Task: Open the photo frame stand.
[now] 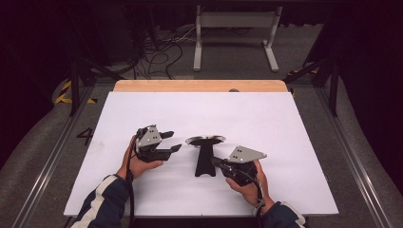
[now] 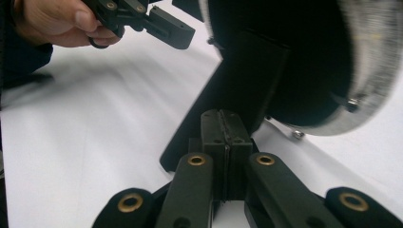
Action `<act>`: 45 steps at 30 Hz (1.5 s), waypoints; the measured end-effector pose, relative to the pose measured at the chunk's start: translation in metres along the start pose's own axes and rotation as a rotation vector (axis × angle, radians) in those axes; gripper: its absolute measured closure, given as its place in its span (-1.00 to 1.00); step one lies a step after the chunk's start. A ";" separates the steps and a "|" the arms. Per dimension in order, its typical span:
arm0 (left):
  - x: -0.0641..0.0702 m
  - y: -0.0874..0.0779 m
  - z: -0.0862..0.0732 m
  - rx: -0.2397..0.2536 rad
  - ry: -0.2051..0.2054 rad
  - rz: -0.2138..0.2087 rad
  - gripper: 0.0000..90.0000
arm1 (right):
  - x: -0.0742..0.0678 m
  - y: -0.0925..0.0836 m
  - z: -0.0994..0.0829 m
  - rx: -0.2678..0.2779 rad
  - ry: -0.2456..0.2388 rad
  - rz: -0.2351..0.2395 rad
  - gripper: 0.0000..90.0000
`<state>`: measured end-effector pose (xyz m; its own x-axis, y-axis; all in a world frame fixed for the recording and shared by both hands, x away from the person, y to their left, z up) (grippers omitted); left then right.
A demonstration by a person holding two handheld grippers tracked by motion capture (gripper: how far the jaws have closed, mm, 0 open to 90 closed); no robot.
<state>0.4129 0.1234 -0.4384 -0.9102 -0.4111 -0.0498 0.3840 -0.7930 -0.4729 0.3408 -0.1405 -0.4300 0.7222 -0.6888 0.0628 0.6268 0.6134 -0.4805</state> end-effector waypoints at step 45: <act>0.016 0.051 0.008 -0.043 0.075 -0.010 0.61 | -0.068 0.070 -0.013 -0.157 -0.261 -0.199 1.00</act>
<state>0.4189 0.0730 -0.4565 -0.9236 -0.3673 -0.1101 0.3696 -0.7764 -0.5106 0.3317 -0.0555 -0.4794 0.6535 -0.6546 0.3802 0.7249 0.3966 -0.5633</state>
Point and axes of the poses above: each handheld gripper's, and its own axes: y roughly forward along the jaws, z roughly out of its top, x roughly to its right, the point moved 3 cm from there along y, roughly forward along the jaws, and after that the axes turned 6 degrees about -z, right-handed, at the moved point
